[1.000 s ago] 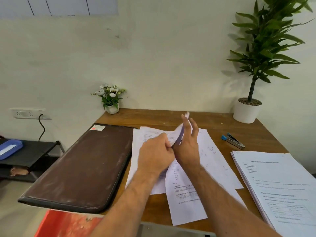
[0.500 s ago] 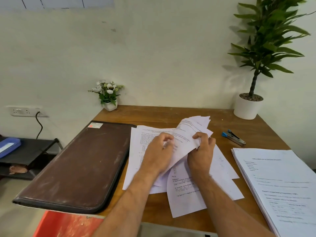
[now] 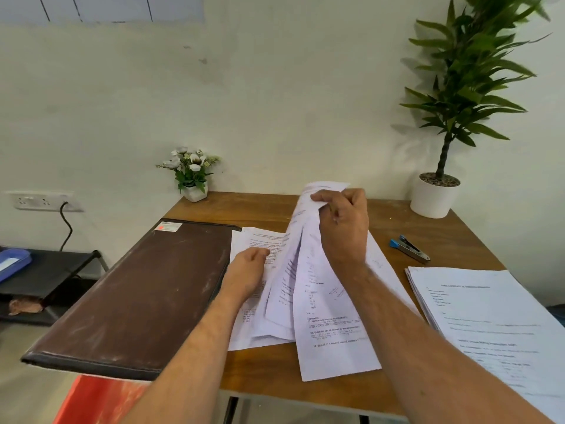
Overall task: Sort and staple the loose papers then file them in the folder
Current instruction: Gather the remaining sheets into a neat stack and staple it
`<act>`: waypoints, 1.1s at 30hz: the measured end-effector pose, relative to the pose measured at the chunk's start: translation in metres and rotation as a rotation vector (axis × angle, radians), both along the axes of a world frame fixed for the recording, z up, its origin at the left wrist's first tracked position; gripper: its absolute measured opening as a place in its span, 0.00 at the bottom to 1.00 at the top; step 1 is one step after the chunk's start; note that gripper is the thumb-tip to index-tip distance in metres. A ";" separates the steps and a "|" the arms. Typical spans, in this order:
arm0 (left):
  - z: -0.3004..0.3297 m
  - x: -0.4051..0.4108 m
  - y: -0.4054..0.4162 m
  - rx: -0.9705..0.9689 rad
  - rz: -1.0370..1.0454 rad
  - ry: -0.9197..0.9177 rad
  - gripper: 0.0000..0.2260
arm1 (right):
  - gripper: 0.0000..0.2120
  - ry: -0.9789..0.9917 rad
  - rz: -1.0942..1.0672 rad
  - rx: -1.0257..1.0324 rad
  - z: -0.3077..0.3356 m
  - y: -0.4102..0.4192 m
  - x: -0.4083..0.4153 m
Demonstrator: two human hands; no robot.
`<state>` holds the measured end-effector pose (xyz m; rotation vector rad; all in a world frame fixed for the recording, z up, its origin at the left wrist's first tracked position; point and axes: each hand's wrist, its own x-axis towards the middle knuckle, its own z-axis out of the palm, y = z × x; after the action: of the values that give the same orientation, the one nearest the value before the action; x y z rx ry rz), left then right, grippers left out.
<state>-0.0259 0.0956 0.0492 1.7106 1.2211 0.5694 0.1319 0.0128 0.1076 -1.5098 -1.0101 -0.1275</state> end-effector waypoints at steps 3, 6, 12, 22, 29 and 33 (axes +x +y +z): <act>-0.006 -0.006 0.007 0.103 -0.002 0.295 0.13 | 0.16 0.027 -0.014 0.181 0.021 0.000 0.004; -0.009 -0.006 0.006 0.086 0.001 0.290 0.08 | 0.18 0.162 -0.014 0.306 0.043 -0.003 0.013; -0.009 -0.014 0.009 0.072 0.311 -0.005 0.14 | 0.16 0.047 -0.095 0.426 0.077 -0.024 0.037; -0.009 0.008 0.008 0.098 0.160 0.204 0.25 | 0.09 -0.797 -0.014 0.102 0.059 -0.025 0.011; -0.043 0.001 0.008 0.457 0.055 0.645 0.20 | 0.08 -1.031 0.159 -0.286 -0.007 -0.022 -0.051; -0.056 0.002 0.000 0.588 0.070 0.584 0.19 | 0.11 -0.880 0.127 -0.424 -0.042 -0.023 -0.057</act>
<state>-0.0236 0.0958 -0.0072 2.4513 1.6294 0.5158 0.0748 -0.0104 0.0654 -1.7975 -1.9197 -0.5484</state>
